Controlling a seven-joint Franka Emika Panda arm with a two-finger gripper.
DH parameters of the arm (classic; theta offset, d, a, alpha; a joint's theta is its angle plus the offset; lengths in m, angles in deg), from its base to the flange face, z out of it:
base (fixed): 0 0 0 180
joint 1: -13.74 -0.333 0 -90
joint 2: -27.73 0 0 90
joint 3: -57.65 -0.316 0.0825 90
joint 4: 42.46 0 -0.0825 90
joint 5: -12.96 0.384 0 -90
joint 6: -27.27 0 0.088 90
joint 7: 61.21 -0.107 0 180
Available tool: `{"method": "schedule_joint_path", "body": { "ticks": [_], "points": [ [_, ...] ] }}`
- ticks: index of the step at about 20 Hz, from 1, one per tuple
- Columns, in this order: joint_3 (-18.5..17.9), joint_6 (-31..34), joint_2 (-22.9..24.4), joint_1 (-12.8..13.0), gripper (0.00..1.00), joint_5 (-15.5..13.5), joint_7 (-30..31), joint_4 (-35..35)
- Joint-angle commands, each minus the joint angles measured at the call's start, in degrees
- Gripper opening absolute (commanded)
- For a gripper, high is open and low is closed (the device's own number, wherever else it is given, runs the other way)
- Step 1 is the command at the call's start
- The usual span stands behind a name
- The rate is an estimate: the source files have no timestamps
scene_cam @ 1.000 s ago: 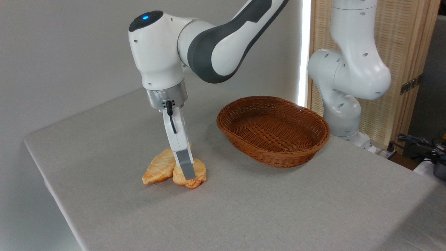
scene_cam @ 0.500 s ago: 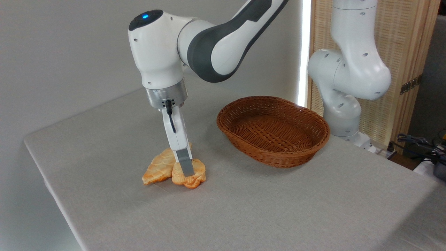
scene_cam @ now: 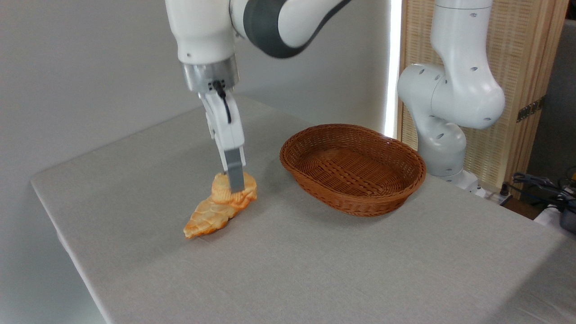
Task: Put bread into the basket
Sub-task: 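Lift the gripped bread piece and carry it toward the wicker basket, then lower the bread into the basket and open the gripper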
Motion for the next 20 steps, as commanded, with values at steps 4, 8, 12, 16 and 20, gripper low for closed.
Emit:
{"method": "schedule_joint_path", "body": {
  "ticks": [4,8,12,16,20],
  "points": [
    [0.2,7.5,3.5,0.4,0.56,-1.1,11.9,-1.4],
    [1.5,12.1,5.3,0.7,0.56,-1.1,17.6,-1.4],
    [2.9,17.2,7.6,0.8,0.56,-1.3,18.9,-1.1],
    [2.9,21.6,11.3,0.8,0.56,-3.2,18.5,1.4],
    [2.9,24.1,13.8,2.3,0.56,-3.2,18.3,5.7]
  ]
}}
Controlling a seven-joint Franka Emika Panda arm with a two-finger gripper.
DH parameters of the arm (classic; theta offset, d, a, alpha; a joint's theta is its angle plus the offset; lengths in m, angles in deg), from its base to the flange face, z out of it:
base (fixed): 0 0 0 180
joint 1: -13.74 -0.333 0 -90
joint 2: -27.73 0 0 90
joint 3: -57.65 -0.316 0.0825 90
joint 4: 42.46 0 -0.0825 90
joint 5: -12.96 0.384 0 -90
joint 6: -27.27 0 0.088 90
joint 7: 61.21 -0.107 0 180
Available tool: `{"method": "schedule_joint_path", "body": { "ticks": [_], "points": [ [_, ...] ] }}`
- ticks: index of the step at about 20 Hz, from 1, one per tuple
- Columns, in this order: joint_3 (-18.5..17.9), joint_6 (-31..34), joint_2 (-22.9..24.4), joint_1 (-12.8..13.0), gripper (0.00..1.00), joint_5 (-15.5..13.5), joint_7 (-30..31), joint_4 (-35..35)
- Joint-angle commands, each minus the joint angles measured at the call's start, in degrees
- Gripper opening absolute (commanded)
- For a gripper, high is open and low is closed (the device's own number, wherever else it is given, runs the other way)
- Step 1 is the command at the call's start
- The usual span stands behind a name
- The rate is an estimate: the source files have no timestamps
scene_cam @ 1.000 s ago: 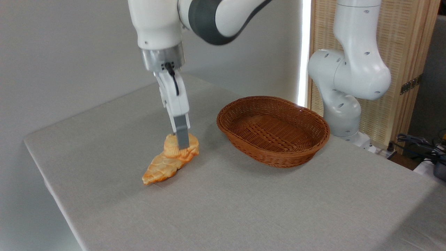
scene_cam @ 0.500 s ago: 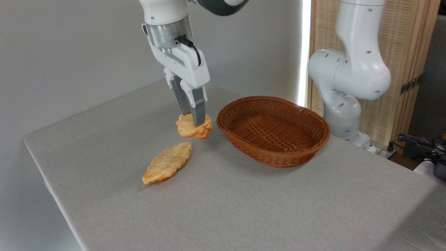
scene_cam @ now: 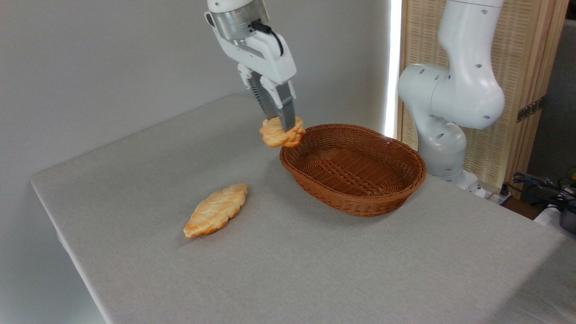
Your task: Put bread into the basket
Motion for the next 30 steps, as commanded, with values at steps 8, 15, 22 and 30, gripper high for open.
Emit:
{"method": "schedule_joint_path", "body": {
  "ticks": [8,15,22,30],
  "points": [
    [-0.1,0.6,3.0,4.1,0.59,-0.9,-0.2,10.5],
    [1.9,0.2,1.1,5.1,1.0,-0.9,-1.1,11.4],
    [4.0,-1.3,0.3,5.2,1.0,-1.0,-1.2,11.5],
    [3.4,-9.0,0.7,4.5,1.0,-0.3,-1.2,9.0]
  ]
}}
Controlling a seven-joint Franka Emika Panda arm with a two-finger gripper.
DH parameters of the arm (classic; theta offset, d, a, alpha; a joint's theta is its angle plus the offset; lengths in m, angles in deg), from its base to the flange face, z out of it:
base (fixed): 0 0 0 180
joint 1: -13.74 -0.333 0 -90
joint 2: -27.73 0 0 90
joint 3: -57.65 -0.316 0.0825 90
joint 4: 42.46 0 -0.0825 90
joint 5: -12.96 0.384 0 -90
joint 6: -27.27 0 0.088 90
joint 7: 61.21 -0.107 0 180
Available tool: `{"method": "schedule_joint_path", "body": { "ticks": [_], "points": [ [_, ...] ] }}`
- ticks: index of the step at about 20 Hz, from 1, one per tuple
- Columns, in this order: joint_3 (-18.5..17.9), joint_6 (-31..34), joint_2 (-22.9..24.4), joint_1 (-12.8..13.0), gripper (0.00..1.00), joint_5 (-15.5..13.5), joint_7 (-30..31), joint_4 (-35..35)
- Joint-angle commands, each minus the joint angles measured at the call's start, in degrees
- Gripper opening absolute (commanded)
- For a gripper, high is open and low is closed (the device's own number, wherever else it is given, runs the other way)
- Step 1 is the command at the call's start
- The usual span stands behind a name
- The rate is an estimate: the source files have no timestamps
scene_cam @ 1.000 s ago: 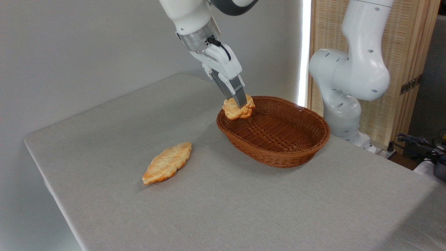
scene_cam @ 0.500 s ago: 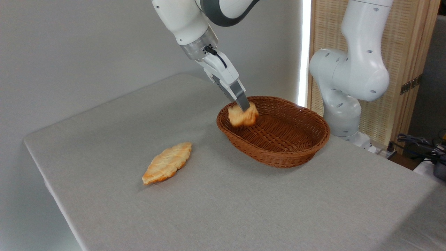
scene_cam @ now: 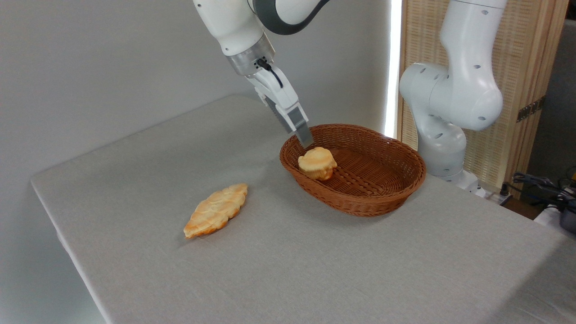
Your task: Put bread into the basket
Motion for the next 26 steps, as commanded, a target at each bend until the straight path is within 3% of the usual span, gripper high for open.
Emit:
{"method": "schedule_joint_path", "body": {
  "ticks": [1,7,10,16,18,21,26],
  "points": [
    [-1.2,-6.5,0.2,-0.7,1.0,-0.1,-0.7,-2.9],
    [-4.0,-17.7,-2.1,-3.3,1.0,1.1,0.1,-6.1],
    [-5.7,-18.0,-5.3,-5.0,1.0,1.1,0.1,-10.9],
    [-10.5,-18.3,-12.2,-5.0,1.0,1.2,0.1,-20.4],
    [-11.2,-18.3,-13.4,-5.0,1.0,1.6,0.1,-21.9],
    [-10.9,-18.3,-14.6,-5.0,1.0,4.8,1.2,-22.8],
    [-10.8,-19.7,-15.8,-5.0,1.0,6.1,2.5,-23.8]
  ]
}}
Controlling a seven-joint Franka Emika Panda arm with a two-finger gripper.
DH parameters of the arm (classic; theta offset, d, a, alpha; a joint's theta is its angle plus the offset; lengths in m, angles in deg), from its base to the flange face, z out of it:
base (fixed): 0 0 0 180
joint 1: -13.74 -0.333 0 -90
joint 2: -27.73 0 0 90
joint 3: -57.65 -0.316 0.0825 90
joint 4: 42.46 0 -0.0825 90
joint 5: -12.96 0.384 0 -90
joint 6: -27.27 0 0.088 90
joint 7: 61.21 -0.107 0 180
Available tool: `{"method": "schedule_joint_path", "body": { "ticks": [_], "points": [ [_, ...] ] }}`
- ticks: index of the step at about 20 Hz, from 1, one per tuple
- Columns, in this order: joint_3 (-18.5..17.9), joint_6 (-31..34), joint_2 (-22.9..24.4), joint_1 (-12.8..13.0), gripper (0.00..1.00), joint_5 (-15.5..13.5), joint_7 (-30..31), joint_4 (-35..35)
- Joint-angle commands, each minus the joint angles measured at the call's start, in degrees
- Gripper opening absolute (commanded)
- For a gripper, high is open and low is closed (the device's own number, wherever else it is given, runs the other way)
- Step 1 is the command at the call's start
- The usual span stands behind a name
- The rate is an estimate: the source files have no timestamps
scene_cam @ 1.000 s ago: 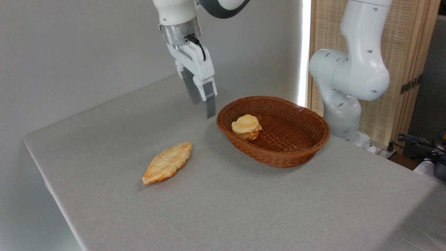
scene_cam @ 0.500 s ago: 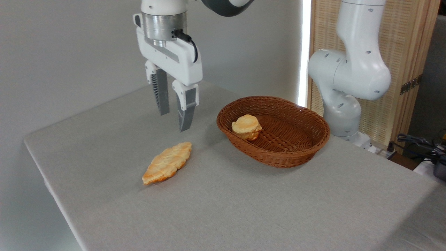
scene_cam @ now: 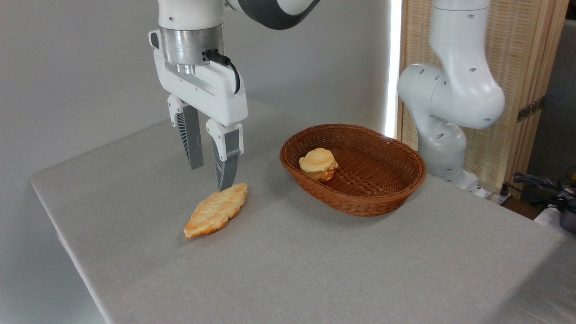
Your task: Put bread into the basket
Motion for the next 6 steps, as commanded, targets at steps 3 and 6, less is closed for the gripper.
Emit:
{"method": "schedule_joint_path", "body": {
  "ticks": [3,6],
  "points": [
    [-0.5,-1.2,-1.6,0.4,1.0,1.5,2.1,-2.5],
    [-1.0,-1.3,-1.6,0.4,1.0,-2.0,2.3,-2.5]
  ]
}}
